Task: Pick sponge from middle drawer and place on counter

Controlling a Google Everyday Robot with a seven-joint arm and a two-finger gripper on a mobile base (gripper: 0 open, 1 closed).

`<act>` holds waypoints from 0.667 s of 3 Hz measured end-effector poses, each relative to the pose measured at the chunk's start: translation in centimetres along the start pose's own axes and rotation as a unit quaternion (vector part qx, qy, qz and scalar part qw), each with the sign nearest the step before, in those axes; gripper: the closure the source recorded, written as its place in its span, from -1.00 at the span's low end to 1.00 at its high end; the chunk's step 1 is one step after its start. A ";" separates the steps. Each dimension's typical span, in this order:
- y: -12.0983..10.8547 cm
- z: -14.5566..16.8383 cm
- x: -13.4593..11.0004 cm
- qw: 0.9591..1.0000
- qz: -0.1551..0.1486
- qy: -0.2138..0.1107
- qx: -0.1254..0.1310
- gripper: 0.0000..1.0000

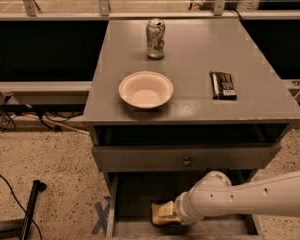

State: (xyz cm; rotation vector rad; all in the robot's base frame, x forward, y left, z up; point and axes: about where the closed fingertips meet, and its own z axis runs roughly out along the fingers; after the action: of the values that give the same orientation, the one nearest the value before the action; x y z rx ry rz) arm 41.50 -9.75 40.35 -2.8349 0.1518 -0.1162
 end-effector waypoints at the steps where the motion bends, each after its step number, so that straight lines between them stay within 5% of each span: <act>1: 0.9 -0.2 0.4 1.000 -0.001 0.009 -0.001 -0.62; 2: 1.2 0.1 1.2 1.000 -0.010 0.016 0.005 -0.66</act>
Offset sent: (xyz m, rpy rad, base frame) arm 0.0236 -0.0210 -0.0050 0.0153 -0.0696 0.0314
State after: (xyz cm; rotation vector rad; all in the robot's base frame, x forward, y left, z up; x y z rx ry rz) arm 42.55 -11.04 39.99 -2.8266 0.1286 -0.1678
